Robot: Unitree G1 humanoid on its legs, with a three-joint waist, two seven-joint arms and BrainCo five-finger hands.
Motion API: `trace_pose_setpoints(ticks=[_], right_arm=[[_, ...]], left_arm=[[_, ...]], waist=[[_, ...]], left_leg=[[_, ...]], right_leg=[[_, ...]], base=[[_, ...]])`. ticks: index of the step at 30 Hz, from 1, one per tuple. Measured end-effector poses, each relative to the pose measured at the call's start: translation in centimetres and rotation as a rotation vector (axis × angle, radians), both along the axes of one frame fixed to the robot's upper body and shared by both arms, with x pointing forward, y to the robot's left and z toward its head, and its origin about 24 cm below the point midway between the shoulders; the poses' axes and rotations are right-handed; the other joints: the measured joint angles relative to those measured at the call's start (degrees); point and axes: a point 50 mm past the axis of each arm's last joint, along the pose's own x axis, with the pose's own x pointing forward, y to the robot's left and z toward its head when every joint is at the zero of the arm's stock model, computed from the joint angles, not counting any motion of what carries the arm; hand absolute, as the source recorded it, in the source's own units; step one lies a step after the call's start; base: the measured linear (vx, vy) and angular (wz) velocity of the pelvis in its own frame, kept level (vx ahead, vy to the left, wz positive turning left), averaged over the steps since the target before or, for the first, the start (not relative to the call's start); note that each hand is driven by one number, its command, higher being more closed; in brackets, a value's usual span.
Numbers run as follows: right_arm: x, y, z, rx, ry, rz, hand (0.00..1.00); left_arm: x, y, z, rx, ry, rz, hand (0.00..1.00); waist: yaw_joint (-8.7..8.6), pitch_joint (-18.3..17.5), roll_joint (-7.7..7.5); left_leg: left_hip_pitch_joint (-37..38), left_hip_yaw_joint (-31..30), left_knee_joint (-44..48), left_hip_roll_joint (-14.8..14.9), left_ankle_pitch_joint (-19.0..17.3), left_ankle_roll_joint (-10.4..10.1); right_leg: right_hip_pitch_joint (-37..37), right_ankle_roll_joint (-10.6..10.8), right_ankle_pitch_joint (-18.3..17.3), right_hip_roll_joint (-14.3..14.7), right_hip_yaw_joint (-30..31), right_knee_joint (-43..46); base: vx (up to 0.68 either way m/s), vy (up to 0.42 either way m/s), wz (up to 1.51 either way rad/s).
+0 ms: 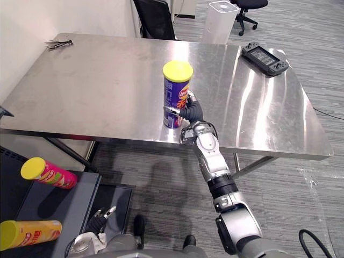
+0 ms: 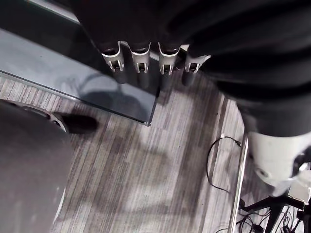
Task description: Put the gum and the chips on the shelf.
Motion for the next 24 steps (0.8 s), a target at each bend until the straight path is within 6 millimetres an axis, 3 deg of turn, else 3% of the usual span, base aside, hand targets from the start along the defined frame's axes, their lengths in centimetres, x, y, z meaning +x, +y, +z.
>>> trace_pose_setpoints(ticks=[9,14,20,24], right_arm=[[-0.1,0.1,0.3,-0.024,-0.013,-0.003,1.00],[-1.1,0.2,3.9,0.019,-0.165,0.003,1.00],[-2.7,-2.1,8.0,0.056,-0.354,-0.047,1.00],[-4.8,-4.8,8.5,0.050,-0.422,-0.093,1.00]], left_arm=[[0.0,0.0,0.0,0.001,0.000,0.003,0.00],[-0.1,0.0,0.0,0.000,0.011,0.010,0.00],[-0.2,0.1,-0.1,0.000,0.018,0.017,0.00],[-0.8,0.5,-0.3,-0.002,0.037,0.049,0.00]], waist=[[-0.03,0.0,0.01],[-0.12,0.0,0.00],[-0.75,-0.1,0.05],[-1.82,-1.0,0.01]], left_leg=[[0.0,0.0,0.0,0.0,0.0,0.0],[0.3,0.1,0.1,1.3,0.3,0.0],[0.3,0.0,0.0,2.3,0.8,-0.5],[0.3,0.1,0.0,2.8,1.1,-0.7]], right_leg=[[0.0,0.0,0.0,0.0,0.0,0.0],[-0.2,-0.9,1.1,1.0,0.8,0.1],[-0.3,-1.1,1.5,1.9,1.4,0.0],[-0.4,-1.1,1.4,2.3,1.8,-0.1]], base=[[0.00,0.000,0.00],[0.00,-0.004,-0.06],[-0.03,-0.016,-0.03],[-0.07,-0.012,-0.06]])
